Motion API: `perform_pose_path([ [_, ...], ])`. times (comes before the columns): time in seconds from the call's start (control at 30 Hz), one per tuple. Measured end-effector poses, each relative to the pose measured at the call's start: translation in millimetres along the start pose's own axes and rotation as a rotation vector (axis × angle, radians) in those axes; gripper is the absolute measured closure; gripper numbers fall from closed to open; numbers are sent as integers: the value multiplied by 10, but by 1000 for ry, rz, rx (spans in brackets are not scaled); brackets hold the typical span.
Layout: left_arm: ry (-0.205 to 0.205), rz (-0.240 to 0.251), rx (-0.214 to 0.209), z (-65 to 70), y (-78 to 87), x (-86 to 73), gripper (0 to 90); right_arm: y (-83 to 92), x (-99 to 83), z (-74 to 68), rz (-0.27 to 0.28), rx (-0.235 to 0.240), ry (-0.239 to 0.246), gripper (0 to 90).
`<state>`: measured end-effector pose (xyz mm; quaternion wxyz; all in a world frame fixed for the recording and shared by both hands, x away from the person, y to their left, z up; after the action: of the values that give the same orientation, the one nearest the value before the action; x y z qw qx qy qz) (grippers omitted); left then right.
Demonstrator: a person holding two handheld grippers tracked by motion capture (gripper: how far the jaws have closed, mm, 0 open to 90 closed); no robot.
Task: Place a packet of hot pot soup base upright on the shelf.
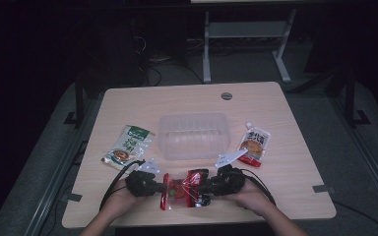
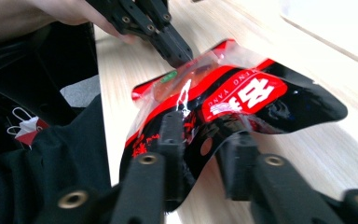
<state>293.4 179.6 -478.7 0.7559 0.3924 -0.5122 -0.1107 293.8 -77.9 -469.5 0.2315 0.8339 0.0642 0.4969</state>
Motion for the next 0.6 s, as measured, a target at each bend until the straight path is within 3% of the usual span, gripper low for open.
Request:
perform_pose_path([
  [0.03,-7,-6,-1,-3,3,-1,897,-23,29,-11,6,8,18,798],
  [0.17,6,8,-1,0,-4,-2,898,-68,71,-31,4,24,51,878],
  [0.27,6,9,-3,-2,-3,-3,898,-77,83,-40,8,35,63,887],
  [0.6,-1,4,-10,-11,0,-3,898,-87,179,-59,60,138,76,900],
])
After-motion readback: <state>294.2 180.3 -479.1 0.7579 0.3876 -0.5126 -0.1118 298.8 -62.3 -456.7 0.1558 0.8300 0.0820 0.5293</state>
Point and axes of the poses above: each handheld gripper's, and its own axes: y roughly backward along the jaws, x roughly out of its top, z roughly to its right, the point moved 3 cm from there along -y, roughly forward along the jaws, and after that the axes turned 8 degrees about z, right-handed, at the moved point
